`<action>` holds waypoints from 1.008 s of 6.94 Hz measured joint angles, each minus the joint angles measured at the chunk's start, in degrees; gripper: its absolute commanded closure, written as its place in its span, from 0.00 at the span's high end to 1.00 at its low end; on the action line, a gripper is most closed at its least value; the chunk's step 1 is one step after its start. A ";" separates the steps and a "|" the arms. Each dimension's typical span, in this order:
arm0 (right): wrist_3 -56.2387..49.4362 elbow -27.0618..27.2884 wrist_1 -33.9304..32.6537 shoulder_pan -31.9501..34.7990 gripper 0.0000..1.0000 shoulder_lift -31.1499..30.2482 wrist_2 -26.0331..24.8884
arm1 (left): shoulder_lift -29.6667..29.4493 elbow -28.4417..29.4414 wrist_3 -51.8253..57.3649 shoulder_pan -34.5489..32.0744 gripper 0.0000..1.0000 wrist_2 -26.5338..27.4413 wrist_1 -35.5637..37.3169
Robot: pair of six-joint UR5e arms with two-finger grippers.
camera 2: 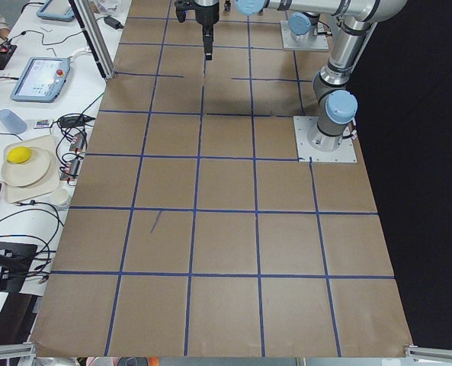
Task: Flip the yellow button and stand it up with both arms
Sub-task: 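Open the right gripper and raise it away from the standing button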
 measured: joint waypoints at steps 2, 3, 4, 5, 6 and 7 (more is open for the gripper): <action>12.56 -2.25 3.74 3.54 1.00 -0.87 -1.25 | -0.05 0.10 0.06 0.06 1.00 0.01 0.06; 18.10 -2.28 3.46 5.76 1.00 -0.49 -1.10 | -0.07 0.10 0.06 0.07 1.00 0.04 0.07; 22.89 -2.20 1.69 8.59 1.00 0.43 -1.11 | -0.08 0.14 0.04 0.10 1.00 0.07 0.07; 27.19 -2.16 -0.71 12.34 1.00 1.47 -1.37 | -0.08 0.21 0.06 0.14 1.00 0.03 0.07; 31.56 -2.14 -2.34 16.30 1.00 2.19 -1.54 | -0.08 0.22 0.06 0.15 1.00 0.00 0.07; 34.87 -1.93 -3.33 20.11 1.00 2.59 -1.64 | -0.08 0.15 0.03 0.14 1.00 0.03 0.07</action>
